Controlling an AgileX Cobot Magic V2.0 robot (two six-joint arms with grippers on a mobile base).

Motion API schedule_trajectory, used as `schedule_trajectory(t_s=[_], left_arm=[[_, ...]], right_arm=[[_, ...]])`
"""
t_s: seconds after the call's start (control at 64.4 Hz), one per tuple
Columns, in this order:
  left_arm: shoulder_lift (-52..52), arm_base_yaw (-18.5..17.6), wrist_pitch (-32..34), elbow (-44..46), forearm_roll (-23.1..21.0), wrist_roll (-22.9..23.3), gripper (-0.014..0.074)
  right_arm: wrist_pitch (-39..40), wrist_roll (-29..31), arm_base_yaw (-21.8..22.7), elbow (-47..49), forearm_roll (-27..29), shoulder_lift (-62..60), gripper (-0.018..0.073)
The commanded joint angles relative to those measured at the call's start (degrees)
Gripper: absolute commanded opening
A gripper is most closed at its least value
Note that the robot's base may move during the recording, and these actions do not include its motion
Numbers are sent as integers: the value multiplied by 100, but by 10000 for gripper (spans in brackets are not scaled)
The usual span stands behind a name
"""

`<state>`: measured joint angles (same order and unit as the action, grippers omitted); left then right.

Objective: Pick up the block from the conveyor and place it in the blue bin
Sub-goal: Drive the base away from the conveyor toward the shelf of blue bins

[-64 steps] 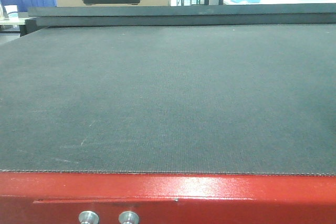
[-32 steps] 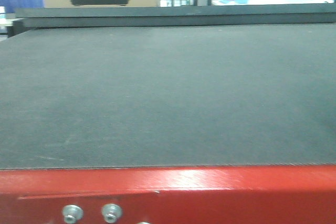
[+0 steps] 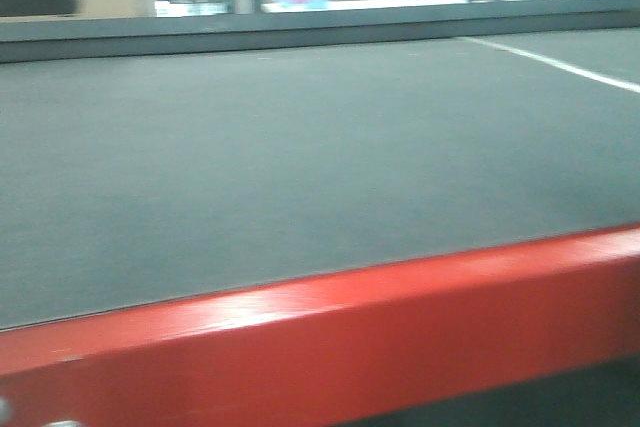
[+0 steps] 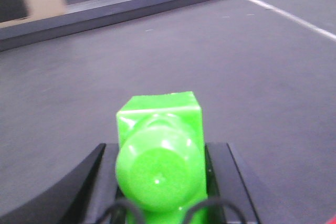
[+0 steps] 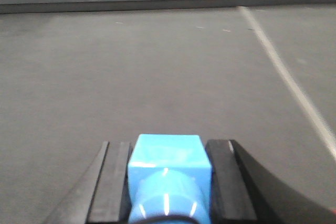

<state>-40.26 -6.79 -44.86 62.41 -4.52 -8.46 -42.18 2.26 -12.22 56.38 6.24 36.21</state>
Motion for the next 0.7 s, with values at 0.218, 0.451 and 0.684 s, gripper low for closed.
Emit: schedule_trajectory(t_s=[0.218,0.451,0.684], left_arm=[[2,-42,71,42,-25,3,-111],[2,-42,71,42,-25,3,-111],[2,-42,71,42,-25,3,-111]], right_arm=[[64,40,28,35,-59,-20,-153],[64,40,28,35,-59,-20,-153],[64,40,28,35,-59,-20,-153]])
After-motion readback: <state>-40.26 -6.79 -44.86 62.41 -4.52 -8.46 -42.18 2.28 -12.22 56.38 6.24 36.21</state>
